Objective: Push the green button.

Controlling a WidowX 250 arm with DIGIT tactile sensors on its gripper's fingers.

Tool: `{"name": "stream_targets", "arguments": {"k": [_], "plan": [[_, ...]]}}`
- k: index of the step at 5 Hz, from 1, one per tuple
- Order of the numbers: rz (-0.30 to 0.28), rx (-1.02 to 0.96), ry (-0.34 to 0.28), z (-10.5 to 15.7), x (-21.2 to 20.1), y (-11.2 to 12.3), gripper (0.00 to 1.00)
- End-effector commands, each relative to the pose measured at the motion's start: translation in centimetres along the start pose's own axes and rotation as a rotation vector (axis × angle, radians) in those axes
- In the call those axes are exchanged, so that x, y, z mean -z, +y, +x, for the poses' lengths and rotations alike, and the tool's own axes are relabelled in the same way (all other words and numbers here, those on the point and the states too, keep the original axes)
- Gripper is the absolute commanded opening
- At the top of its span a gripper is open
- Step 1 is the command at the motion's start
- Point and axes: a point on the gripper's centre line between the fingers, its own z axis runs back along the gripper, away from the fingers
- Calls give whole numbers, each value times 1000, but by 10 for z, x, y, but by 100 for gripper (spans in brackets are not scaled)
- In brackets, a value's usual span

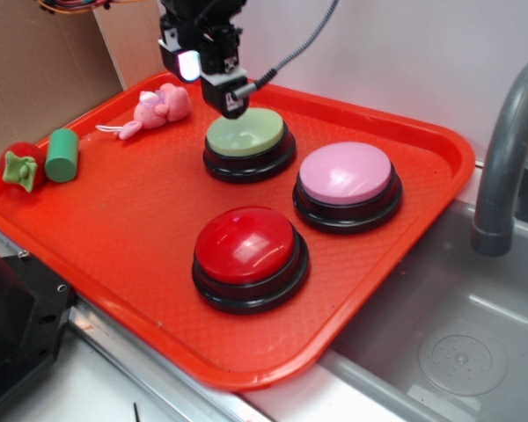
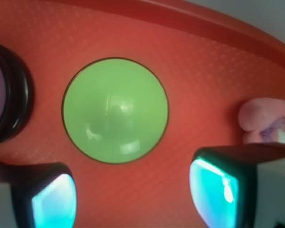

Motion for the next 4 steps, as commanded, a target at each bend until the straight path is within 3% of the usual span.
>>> {"name": "stream_targets", "arguments": {"k": [1,4], "plan": [[12,-33,-109,3,-35,6,100],[22,-53,-164,-10,-54,4,100]]}}
